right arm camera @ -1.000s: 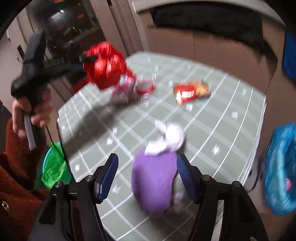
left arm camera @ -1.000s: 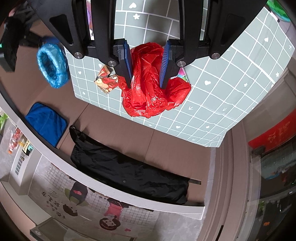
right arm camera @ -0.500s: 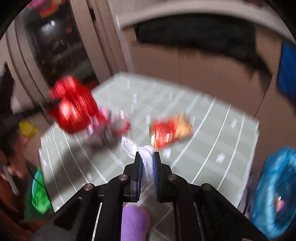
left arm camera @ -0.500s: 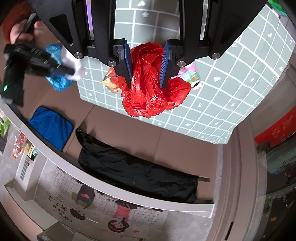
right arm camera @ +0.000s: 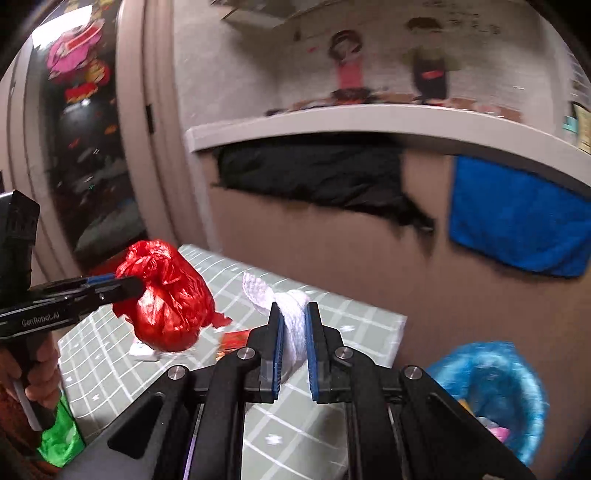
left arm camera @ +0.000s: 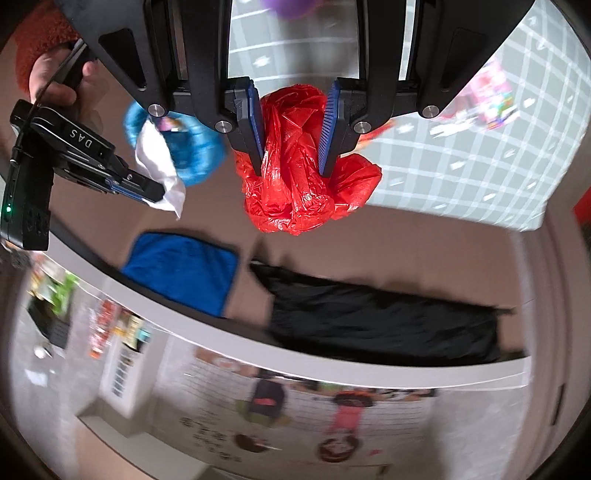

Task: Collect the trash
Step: 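Carry the red bag and white tissue over the blue bin and release both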

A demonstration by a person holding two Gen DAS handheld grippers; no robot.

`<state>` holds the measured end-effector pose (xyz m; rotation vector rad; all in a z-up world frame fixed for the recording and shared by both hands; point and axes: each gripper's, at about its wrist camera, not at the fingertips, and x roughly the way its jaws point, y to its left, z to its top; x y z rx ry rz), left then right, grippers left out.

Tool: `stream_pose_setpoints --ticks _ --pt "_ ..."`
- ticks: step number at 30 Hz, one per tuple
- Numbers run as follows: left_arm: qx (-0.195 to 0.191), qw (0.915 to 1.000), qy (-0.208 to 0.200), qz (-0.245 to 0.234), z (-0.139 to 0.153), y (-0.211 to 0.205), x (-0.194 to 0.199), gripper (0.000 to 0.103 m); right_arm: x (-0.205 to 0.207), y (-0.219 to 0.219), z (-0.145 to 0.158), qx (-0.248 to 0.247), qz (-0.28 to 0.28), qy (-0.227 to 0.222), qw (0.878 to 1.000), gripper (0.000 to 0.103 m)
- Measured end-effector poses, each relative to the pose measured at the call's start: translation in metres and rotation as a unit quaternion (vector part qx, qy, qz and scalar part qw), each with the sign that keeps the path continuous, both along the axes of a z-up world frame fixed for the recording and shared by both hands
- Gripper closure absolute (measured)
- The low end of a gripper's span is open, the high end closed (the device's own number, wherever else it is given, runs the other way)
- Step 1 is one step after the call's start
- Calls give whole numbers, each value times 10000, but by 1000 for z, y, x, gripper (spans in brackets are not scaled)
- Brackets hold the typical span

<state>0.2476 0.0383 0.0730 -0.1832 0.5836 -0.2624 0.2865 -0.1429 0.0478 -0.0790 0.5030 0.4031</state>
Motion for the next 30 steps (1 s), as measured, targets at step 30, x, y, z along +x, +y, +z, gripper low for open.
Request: stream_pose_setpoints --ticks 30 --pt "424 9828 962 -1521 -108 -257 130 75 -2 -252 -58 552 -2389 190 9693 92"
